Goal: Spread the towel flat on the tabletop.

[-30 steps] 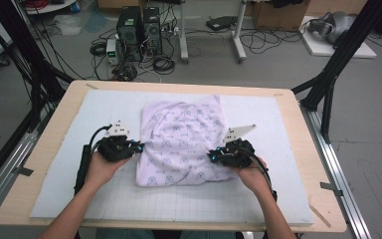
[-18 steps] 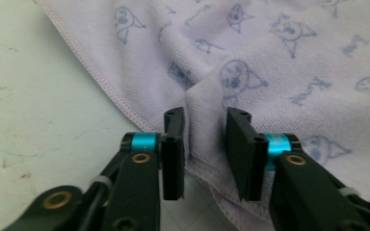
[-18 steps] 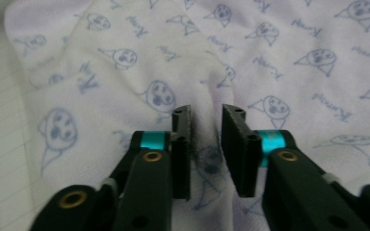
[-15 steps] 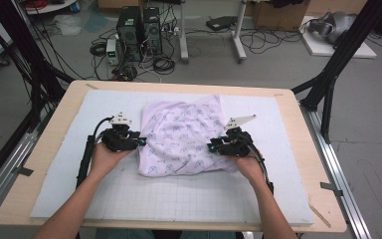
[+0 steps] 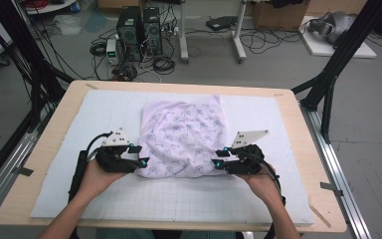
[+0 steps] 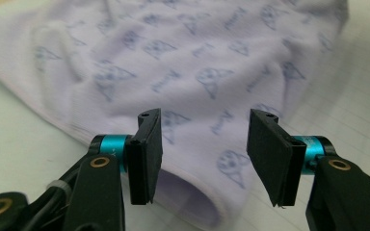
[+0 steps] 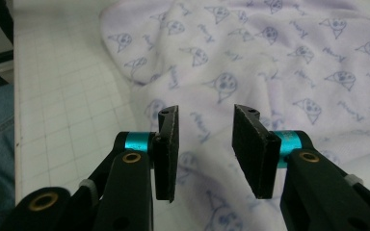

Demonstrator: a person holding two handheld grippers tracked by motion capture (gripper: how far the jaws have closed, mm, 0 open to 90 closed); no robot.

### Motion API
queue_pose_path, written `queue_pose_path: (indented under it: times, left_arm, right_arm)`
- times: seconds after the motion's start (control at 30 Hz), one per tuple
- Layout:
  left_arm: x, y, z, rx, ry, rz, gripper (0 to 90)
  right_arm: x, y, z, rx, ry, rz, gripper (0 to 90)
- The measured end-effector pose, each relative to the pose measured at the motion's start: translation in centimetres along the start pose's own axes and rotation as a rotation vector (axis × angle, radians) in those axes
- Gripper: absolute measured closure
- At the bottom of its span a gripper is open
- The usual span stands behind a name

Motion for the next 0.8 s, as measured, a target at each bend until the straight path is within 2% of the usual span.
queue_pose_path:
  times: [0.1,0.2,0.23,0.4,0.43,0.47,0.57,0.7,0.8]
  left_arm:
    - [0.9,-0.1,1.1,-0.004,0.003,0.034,46.5]
    - [1.3,-0.7,2.0,-0.033,-0.003,0.047,46.4]
    - [1.4,-1.0,2.3,-0.042,-0.010,0.044,46.4]
    - [1.1,-3.2,3.5,-0.136,-0.050,0.015,46.4]
    - [1.0,-3.6,3.7,-0.149,-0.057,0.012,46.8]
    - [1.0,-3.8,3.6,-0.137,-0.068,0.008,48.1]
    - [0.7,-4.0,3.4,-0.122,-0.067,0.000,58.8]
    - [0.5,-3.9,3.3,-0.112,-0.075,-0.003,79.6]
    - [0.6,-3.2,3.1,-0.092,-0.076,0.005,85.3]
  right_arm:
    - [-0.8,-0.2,0.9,0.010,-0.002,-0.020,60.9]
    - [-1.4,-0.8,1.8,-0.024,0.000,-0.015,59.0]
    - [-1.3,-1.2,2.1,-0.032,0.011,-0.012,58.4]
    - [-0.5,-2.9,2.7,-0.086,-0.006,0.000,50.0]
    - [-0.3,-3.3,2.7,-0.101,-0.008,0.006,50.1]
    - [0.0,-3.7,2.7,-0.113,-0.003,0.006,50.4]
    - [0.5,-5.0,2.6,-0.148,0.008,0.006,55.6]
    - [0.9,-6.0,2.3,-0.169,0.042,0.020,73.7]
    - [1.0,-5.7,2.1,-0.162,0.014,-0.015,81.9]
Point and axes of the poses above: each handheld gripper's, and its own axes: y roughly backward along the jaws, z roughly out of its underside, x roughly to its right, the point moved 4 cm from there along -y, roughly forward along the jaws, and after that the axes turned 8 degrees about -z, right-handed, at the moved point
